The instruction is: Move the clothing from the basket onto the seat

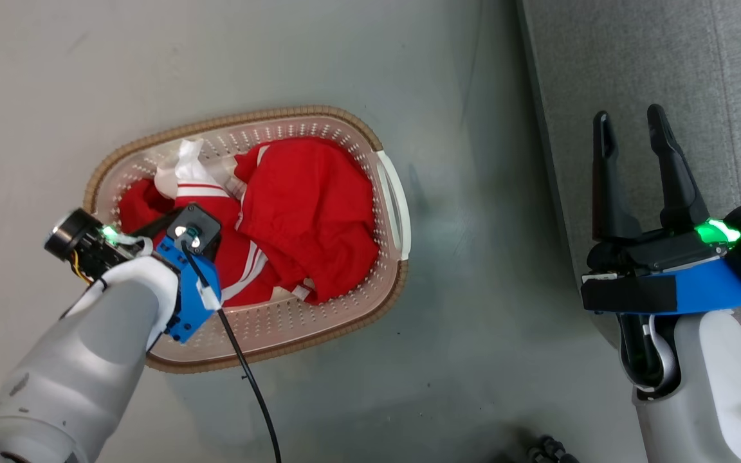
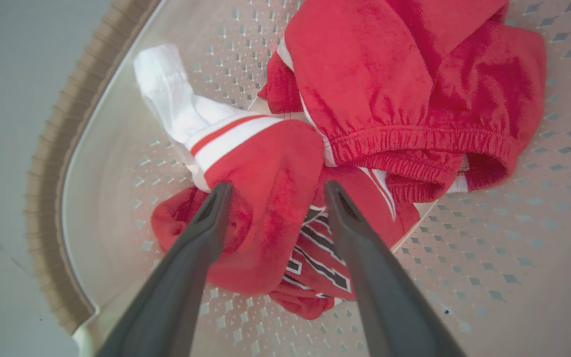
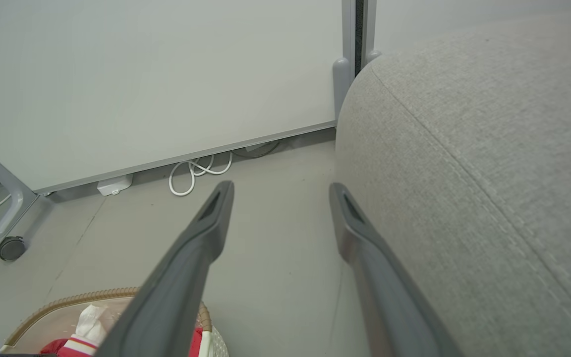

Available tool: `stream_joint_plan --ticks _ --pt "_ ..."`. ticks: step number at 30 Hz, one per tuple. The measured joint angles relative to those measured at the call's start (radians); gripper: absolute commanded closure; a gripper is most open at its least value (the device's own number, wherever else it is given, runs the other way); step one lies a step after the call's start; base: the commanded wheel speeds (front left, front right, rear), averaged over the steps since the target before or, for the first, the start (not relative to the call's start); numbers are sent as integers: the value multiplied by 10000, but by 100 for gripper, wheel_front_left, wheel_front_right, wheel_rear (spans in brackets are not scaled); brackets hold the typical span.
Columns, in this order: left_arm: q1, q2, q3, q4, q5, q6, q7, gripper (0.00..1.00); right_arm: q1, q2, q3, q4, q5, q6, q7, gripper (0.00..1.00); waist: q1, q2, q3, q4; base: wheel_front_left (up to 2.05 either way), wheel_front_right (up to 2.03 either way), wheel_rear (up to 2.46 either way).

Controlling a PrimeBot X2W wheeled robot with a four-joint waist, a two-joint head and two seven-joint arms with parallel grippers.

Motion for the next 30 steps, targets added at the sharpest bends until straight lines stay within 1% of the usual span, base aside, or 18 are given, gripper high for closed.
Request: stream_joint_plan --ticks 9,14,19,28,29,30 --pt "-815 -54 -803 499 86 -2 631 0 -223 -2 42 -196 2 0 0 0 0 0 755 -88 0 0 0" --pt "-1025 -61 -1267 621 420 0 1055 0 -361 -2 102 -320 31 0 0 0 0 0 1097 -177 0 0 0" --pt "-1306 -40 -1519 671 913 -2 1319 0 -374 -2 96 -493 105 0 0 0 -1 0 1474 -301 0 0 0" --pt "-1664 44 -1636 738 1603 -2 1741 0 -457 -2 71 -803 198 0 0 0 -1 0 2051 -491 0 0 0" --pt "-1697 58 -1639 744 1722 -2 1766 5 -457 0 73 -828 201 0 0 0 -1 0 2098 -509 0 0 0" --pt "-1716 61 -1641 750 1772 -2 1856 75 -457 0 67 -844 201 0 0 0 -1 0 2135 -524 0 0 0"
